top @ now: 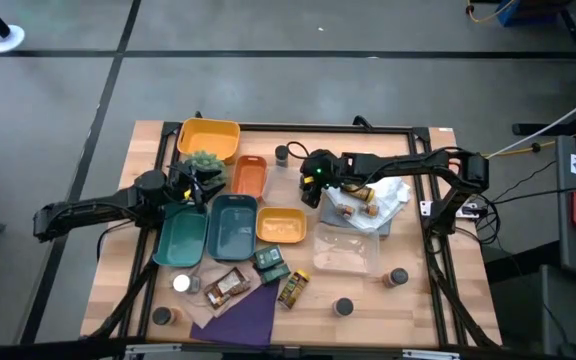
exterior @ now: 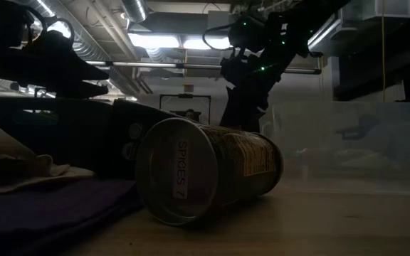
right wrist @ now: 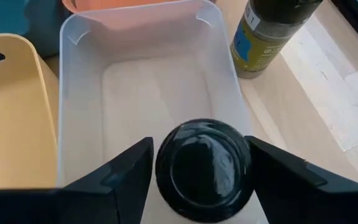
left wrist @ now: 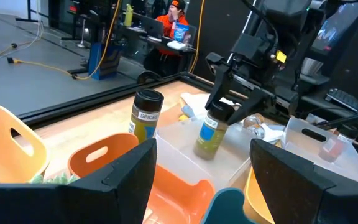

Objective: Sort spices by type
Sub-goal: Put the top right black seasoning bottle into the top transparent bin, then put the top black seasoning bottle into the top transparent bin

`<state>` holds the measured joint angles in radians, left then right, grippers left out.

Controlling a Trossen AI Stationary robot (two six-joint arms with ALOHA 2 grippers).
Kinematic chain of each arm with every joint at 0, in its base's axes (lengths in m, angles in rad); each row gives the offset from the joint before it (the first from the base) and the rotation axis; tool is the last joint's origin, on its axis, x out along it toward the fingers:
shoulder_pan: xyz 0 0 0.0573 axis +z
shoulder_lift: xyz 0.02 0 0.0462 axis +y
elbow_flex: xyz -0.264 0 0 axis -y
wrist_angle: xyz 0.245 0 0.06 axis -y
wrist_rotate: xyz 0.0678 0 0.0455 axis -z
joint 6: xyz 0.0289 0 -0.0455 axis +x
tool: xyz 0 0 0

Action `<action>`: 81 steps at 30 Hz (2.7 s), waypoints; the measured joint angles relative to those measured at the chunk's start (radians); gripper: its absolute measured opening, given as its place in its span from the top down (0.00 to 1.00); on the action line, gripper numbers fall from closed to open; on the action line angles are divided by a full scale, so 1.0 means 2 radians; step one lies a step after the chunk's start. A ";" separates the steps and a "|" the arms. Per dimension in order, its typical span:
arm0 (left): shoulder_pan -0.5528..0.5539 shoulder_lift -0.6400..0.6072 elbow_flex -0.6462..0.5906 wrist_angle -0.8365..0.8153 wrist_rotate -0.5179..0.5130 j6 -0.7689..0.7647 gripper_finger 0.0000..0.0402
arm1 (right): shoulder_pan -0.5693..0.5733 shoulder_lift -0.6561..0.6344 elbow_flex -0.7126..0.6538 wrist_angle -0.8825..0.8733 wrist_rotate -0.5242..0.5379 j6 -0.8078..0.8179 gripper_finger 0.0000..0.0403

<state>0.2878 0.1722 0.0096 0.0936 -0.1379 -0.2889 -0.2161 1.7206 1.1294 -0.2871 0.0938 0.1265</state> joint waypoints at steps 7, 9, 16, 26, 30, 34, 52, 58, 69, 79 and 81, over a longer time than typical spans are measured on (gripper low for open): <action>0.000 0.000 0.000 0.000 0.000 0.000 0.37 | 0.000 0.000 0.000 0.000 -0.013 0.000 0.29; 0.000 0.000 0.000 0.000 0.000 0.000 0.37 | 0.000 0.000 0.000 0.000 -0.013 -0.001 0.27; 0.000 0.000 0.000 0.000 0.000 0.000 0.37 | 0.000 0.000 0.035 -0.047 -0.010 -0.047 0.23; 0.000 0.000 0.000 0.000 0.000 0.000 0.37 | 0.000 0.000 0.112 -0.094 0.006 -0.079 0.23; 0.000 0.000 0.000 0.000 0.000 0.004 0.37 | -0.001 0.000 0.131 -0.083 0.040 -0.113 0.23; 0.000 0.000 0.000 0.001 0.000 0.006 0.37 | -0.015 0.000 0.136 -0.040 0.035 -0.121 0.23; 0.000 0.000 0.000 0.002 -0.002 0.008 0.37 | -0.076 0.088 0.136 0.094 -0.061 -0.117 0.23; 0.000 0.000 0.000 0.002 -0.003 0.010 0.37 | -0.076 0.112 0.136 0.098 -0.056 -0.117 0.23; 0.000 0.000 0.000 0.001 -0.003 0.011 0.37 | -0.076 0.138 0.136 0.121 -0.032 -0.117 0.23; 0.000 0.000 0.000 0.000 -0.003 0.015 0.37 | -0.076 0.140 0.136 0.122 -0.027 -0.117 0.23; 0.000 0.000 0.000 0.000 -0.003 0.015 0.37 | -0.075 0.140 0.136 0.121 -0.027 -0.117 0.23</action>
<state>0.2886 0.1722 0.0097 0.0944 -0.1432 -0.2594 -0.3668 2.0006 1.4017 -0.0443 0.0402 -0.1075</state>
